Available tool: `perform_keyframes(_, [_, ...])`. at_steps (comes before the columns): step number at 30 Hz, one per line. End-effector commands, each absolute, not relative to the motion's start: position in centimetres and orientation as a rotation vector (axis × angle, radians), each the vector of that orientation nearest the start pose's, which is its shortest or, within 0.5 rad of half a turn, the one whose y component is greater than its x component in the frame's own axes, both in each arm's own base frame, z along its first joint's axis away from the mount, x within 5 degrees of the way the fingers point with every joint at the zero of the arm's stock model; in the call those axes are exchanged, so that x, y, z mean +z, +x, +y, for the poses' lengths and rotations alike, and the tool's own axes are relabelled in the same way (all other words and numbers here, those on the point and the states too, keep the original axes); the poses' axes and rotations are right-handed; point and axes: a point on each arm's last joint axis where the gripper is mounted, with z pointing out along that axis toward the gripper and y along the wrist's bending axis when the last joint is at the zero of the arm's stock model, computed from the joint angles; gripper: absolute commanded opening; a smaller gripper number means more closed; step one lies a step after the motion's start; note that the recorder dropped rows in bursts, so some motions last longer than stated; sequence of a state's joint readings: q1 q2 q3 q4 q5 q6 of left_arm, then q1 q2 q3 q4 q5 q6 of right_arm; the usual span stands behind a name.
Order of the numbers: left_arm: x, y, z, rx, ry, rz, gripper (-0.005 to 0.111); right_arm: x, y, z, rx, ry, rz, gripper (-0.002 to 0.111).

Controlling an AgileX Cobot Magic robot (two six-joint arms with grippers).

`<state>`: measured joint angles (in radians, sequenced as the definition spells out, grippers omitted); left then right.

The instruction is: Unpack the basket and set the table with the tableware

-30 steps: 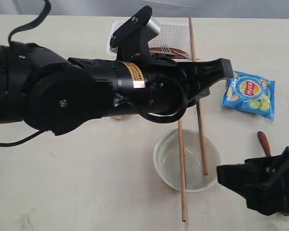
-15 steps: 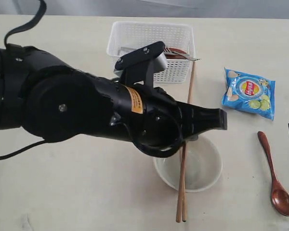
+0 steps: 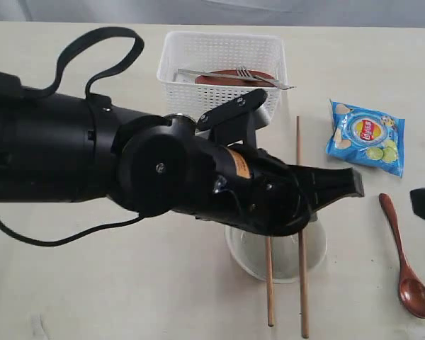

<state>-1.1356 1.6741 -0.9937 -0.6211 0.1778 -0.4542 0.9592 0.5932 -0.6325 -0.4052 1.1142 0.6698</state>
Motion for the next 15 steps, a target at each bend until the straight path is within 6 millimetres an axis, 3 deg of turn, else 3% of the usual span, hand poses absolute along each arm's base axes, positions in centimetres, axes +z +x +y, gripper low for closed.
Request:
perform_keyframes(1, [22.1,14.4,-33.9,-1.12,0.186,2.626,0.0,27.8,7.2,6.0,0.283,-0.425,2.474,0.063])
perform_keyframes(5, [21.7,14.6,-34.2,-1.114,0.183,2.627,0.0,26.9,6.4,6.0,0.37,-0.394,2.533,0.063])
perform_keyframes(9, [21.7,14.8,-34.3,-1.117,0.168,2.611,0.0,25.5,4.9,7.3,0.659,-0.432,2.582,0.063])
perform_keyframes(10, [21.7,14.9,-34.3,-1.121,0.163,2.602,0.0,24.5,5.0,7.8,0.709,-0.421,2.579,0.063])
perform_keyframes(15, [21.7,14.9,-34.3,-1.121,0.163,2.602,0.0,24.6,5.4,8.6,0.818,-0.372,2.497,0.063])
